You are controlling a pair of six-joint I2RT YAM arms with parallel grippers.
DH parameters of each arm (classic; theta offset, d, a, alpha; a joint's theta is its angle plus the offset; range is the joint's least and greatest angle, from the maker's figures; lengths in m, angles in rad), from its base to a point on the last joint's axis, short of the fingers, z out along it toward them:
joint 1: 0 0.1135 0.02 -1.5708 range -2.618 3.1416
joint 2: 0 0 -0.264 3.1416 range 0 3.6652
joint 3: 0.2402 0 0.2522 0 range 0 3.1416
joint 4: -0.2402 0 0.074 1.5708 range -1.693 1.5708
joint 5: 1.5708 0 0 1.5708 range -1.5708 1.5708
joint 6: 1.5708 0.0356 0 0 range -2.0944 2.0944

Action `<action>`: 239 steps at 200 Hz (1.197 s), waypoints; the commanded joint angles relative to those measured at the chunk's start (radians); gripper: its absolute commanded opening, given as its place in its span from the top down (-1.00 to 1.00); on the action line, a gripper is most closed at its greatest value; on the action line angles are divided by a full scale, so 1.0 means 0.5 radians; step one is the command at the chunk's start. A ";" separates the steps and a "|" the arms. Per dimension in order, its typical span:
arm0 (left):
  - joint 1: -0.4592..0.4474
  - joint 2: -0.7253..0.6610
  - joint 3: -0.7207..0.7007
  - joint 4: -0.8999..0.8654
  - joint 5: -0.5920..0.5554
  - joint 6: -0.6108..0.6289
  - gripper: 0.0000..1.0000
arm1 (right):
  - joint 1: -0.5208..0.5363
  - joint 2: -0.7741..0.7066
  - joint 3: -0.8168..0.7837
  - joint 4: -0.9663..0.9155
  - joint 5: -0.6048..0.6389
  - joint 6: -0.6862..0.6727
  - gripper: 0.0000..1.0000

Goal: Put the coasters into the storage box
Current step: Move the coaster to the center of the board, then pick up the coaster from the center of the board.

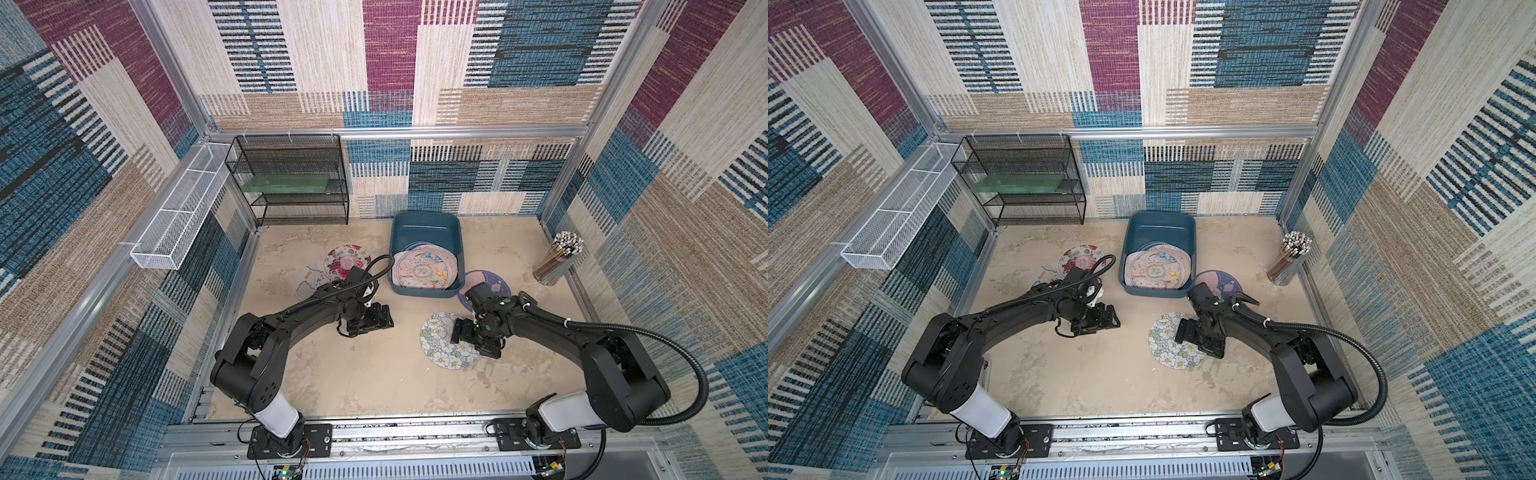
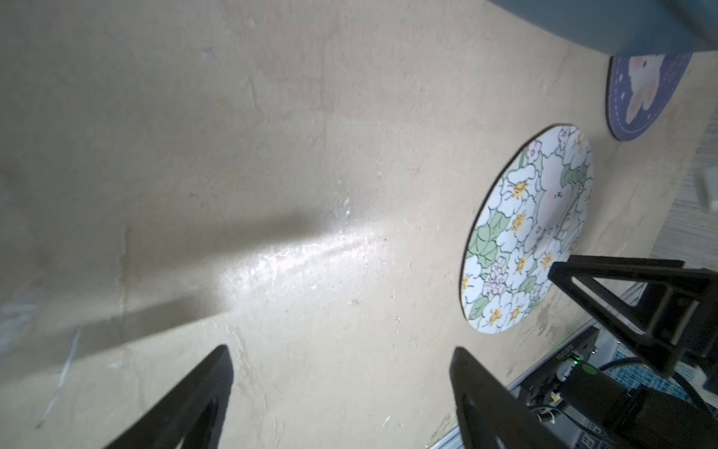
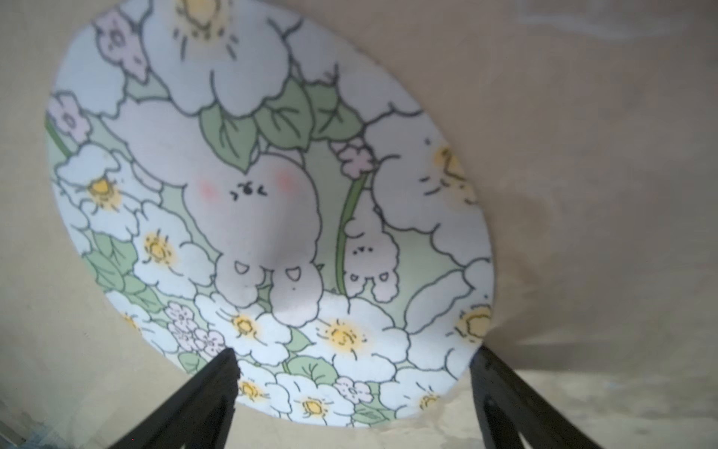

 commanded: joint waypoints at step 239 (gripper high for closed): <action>-0.514 0.556 0.376 0.183 0.017 -0.381 -0.50 | -0.273 0.336 0.050 0.267 -0.386 -0.723 -0.90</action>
